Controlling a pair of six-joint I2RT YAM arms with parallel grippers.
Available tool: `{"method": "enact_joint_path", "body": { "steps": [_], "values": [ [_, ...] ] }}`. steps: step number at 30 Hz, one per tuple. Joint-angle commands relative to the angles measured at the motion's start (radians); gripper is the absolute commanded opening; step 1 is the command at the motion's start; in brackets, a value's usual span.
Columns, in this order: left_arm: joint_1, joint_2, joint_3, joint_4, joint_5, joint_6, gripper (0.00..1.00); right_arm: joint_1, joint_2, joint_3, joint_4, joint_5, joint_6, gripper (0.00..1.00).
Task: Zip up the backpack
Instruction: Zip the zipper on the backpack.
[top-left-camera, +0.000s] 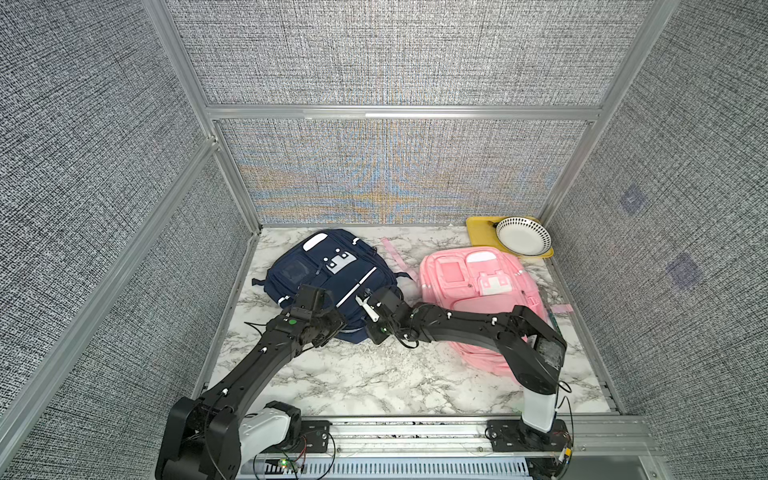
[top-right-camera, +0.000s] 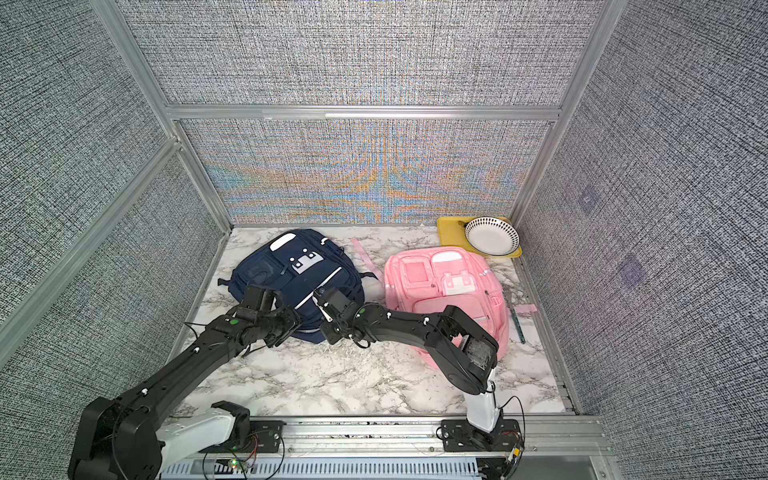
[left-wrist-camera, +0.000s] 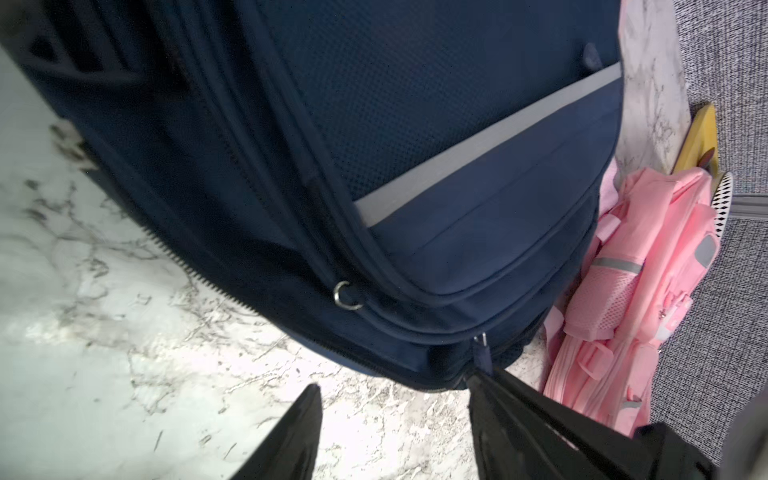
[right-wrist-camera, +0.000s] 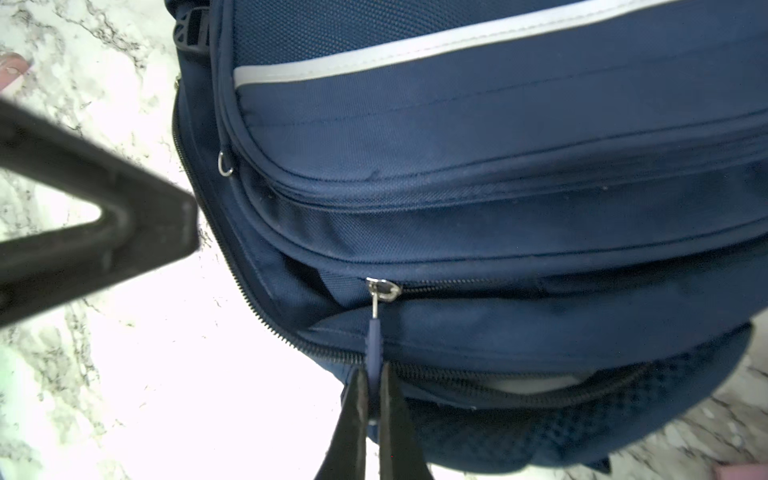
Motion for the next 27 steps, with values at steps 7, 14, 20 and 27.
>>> {"method": "enact_joint_path", "body": {
  "steps": [7,14,20,27],
  "values": [
    [0.0,0.047,0.034,0.036,-0.018,0.018,0.53,0.013,-0.04,0.015,0.033,0.03,0.029,0.0],
    [0.0,0.039,-0.001,0.064,0.003,0.0,0.5,0.016,-0.041,0.026,0.047,0.036,0.044,0.0],
    [0.0,0.056,-0.006,0.072,-0.032,0.0,0.5,0.047,-0.037,0.043,0.043,0.035,0.03,0.0],
    [0.001,0.076,0.011,0.056,-0.096,-0.014,0.48,0.072,-0.056,0.003,0.038,0.031,0.019,0.0]
  ]
}}
